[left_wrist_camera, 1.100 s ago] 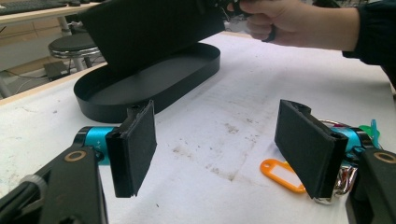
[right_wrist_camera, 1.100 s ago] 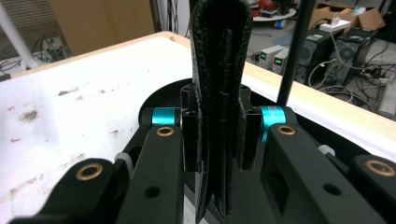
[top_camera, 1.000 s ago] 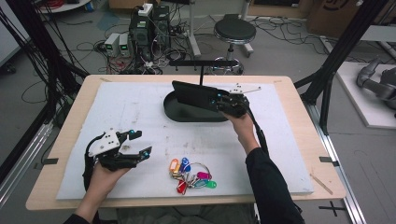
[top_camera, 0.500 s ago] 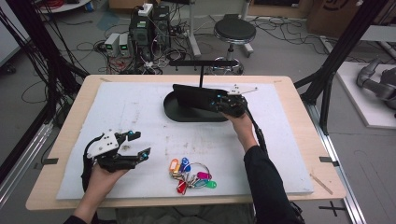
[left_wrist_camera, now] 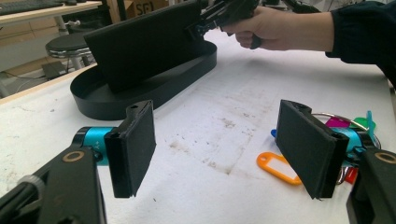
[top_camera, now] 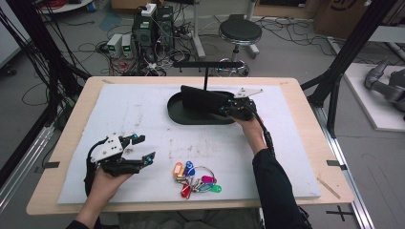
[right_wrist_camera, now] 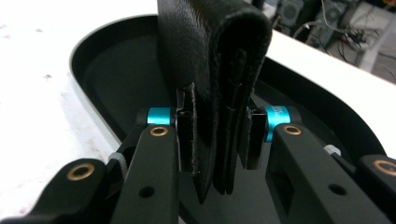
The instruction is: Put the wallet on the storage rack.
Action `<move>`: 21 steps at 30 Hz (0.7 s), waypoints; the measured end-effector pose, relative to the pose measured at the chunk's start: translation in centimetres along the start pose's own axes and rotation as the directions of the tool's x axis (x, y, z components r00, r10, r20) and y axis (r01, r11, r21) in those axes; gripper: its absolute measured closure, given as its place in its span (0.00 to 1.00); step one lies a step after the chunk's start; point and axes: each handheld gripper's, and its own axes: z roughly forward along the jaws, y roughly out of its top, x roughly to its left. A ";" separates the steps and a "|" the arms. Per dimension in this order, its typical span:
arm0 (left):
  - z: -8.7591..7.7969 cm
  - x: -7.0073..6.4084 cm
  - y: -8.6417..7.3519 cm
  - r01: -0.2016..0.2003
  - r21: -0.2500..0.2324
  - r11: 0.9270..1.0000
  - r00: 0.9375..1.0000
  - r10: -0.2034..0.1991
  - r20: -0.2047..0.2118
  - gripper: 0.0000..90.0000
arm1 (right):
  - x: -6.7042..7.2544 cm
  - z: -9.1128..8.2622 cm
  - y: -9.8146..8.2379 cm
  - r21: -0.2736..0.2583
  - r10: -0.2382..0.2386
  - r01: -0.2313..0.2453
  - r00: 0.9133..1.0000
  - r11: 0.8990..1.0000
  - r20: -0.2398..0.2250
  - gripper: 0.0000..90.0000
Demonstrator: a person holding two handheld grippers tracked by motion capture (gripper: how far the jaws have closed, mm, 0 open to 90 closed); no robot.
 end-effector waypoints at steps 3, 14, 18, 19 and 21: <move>0.1 0.0 0.0 -0.006 0.006 1.000 1.000 0.006 0.001 0.32 | -0.3 0.1 -0.3 0.012 0.019 -0.019 1.000 1.000 0.001 0.82; 0.1 0.0 -0.1 -0.003 0.012 1.000 1.000 0.003 0.001 0.32 | -0.1 0.6 -0.6 0.084 0.003 -0.007 0.999 0.996 0.045 0.77; 0.1 0.0 -0.1 -0.006 0.013 1.000 1.000 0.006 0.001 0.32 | 0.0 0.7 -0.7 0.106 0.000 -0.007 0.998 0.994 0.065 0.74; 0.1 -0.1 -0.1 -0.007 0.013 1.000 1.000 0.006 0.001 0.32 | 0.0 0.7 -0.7 0.105 0.002 -0.009 0.998 0.994 0.065 0.73; 0.2 0.0 -0.1 -0.006 0.016 1.000 1.000 0.005 0.001 0.32 | 0.1 0.6 -0.6 0.108 0.000 -0.008 0.997 0.994 0.075 0.71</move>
